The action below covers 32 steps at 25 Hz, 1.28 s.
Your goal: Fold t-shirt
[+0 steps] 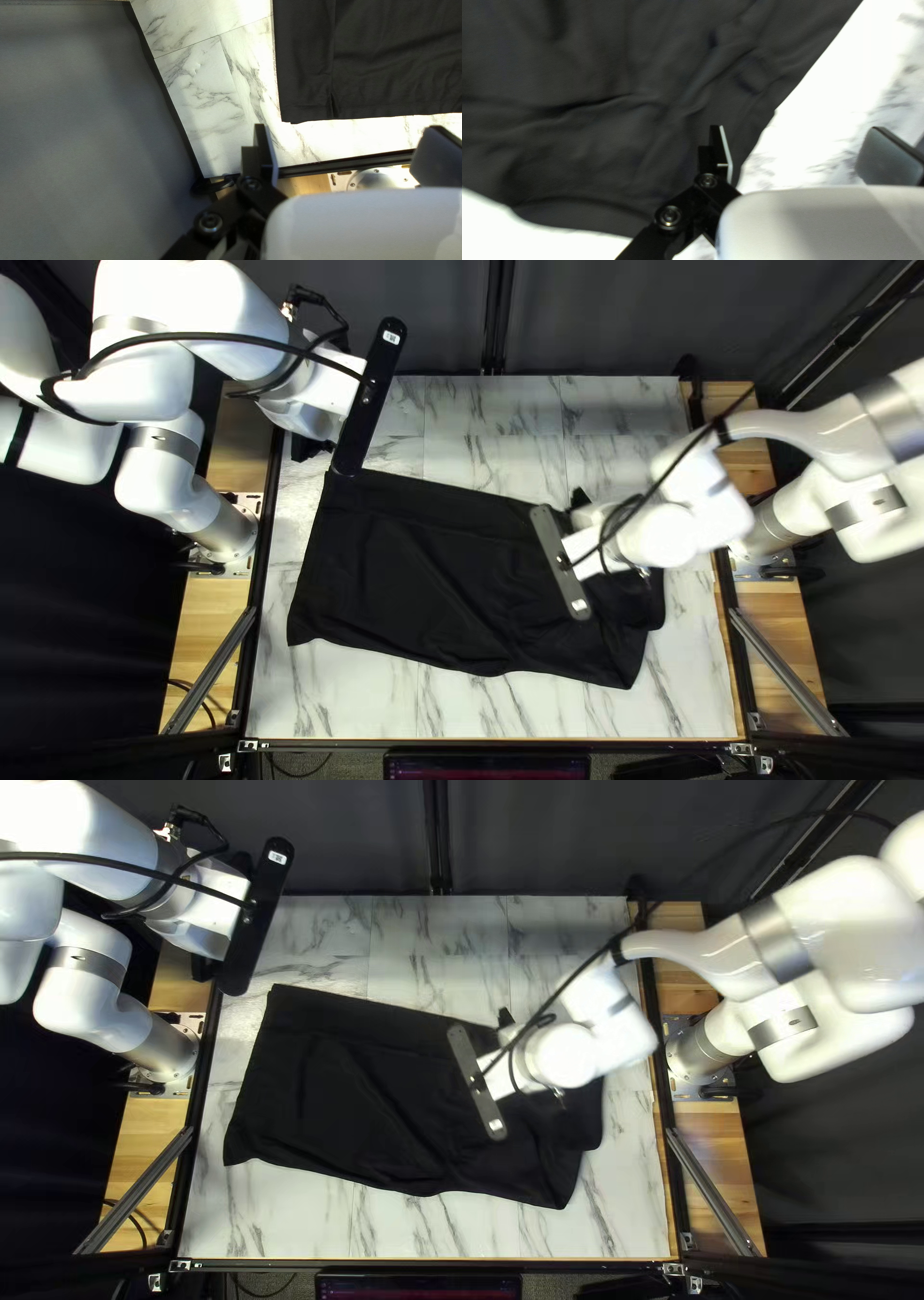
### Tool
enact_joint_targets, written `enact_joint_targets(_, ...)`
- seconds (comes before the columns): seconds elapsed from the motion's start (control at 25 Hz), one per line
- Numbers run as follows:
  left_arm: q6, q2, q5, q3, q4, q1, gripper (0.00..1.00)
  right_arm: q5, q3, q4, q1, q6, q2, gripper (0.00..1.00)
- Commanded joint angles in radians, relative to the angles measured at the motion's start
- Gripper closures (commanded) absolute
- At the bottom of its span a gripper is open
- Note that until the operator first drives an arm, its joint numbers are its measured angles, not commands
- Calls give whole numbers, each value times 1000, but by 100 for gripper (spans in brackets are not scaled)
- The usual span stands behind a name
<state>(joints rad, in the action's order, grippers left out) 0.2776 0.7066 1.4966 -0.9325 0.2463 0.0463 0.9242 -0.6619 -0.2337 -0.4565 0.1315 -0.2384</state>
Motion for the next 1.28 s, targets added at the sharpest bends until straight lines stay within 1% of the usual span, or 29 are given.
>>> enact_joint_targets(0.04, 0, 0, 0, 0, 0, 0, 0, -23, -54, 128, -88, 15, 55, 0)
enact_joint_targets(0.68, 0, 0, 0, 0, 0, 0, 0, -25, -47, 122, -95, 24, 49, 0)
enact_joint_targets(0.76, 0, 0, 0, 0, 0, 0, 0, -36, -73, 174, -92, -13, 77, 0)
enact_joint_targets(0.8, 0, 0, 0, 0, 0, 0, 0, -40, -82, 185, -95, -8, 87, 0)
enact_joint_targets(0.88, 0, 0, 0, 0, 0, 0, 0, -49, -125, 204, -113, 56, 134, 0)
enact_joint_targets(0.92, 0, 0, 0, 0, 0, 0, 0, -51, -132, 207, -115, 71, 142, 0)
enact_joint_targets(1.0, 0, 0, 0, 0, 0, 0, 0, -81, -156, 224, -117, 145, 197, 0)
enact_joint_targets(1.16, 0, 0, 0, 0, 0, 0, 0, -142, -125, 302, -71, 203, 233, 0)
enact_joint_targets(1.28, 0, 0, 0, 0, 0, 0, 0, -168, -86, 331, -28, 216, 237, 0)
